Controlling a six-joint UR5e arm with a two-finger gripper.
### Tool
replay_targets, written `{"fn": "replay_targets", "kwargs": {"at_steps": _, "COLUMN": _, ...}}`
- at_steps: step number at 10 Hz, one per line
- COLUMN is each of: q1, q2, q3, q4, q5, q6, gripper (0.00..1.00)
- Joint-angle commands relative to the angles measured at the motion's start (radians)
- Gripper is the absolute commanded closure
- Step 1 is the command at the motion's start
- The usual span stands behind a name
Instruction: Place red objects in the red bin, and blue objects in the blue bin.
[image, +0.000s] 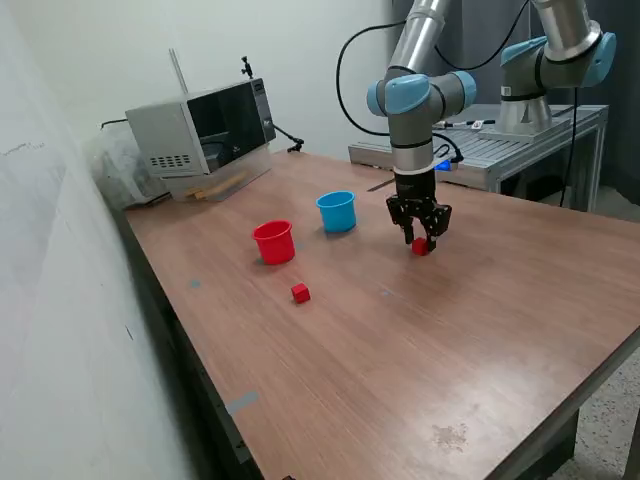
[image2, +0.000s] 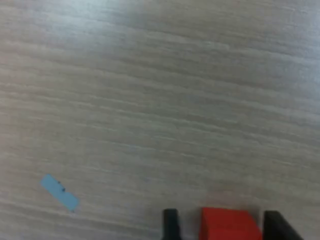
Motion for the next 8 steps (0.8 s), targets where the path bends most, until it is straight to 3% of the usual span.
{"fn": "replay_targets", "kwargs": {"at_steps": 1, "q1": 0.004, "q2": 0.004, "q3": -0.004, "q4": -0.001, "q5": 0.0, "q6": -0.007, "gripper": 1.0}}
{"fn": "replay_targets", "kwargs": {"at_steps": 3, "q1": 0.001, "q2": -0.001, "q3": -0.03, "q4": 0.014, "q5": -0.009, "q6": -0.05, "gripper": 1.0}}
{"fn": "replay_targets", "kwargs": {"at_steps": 8, "q1": 0.011, "q2": -0.304, "q3": -0.046, "q4": 0.197, "q5": -0.008, "q6": -0.056, "gripper": 1.0}}
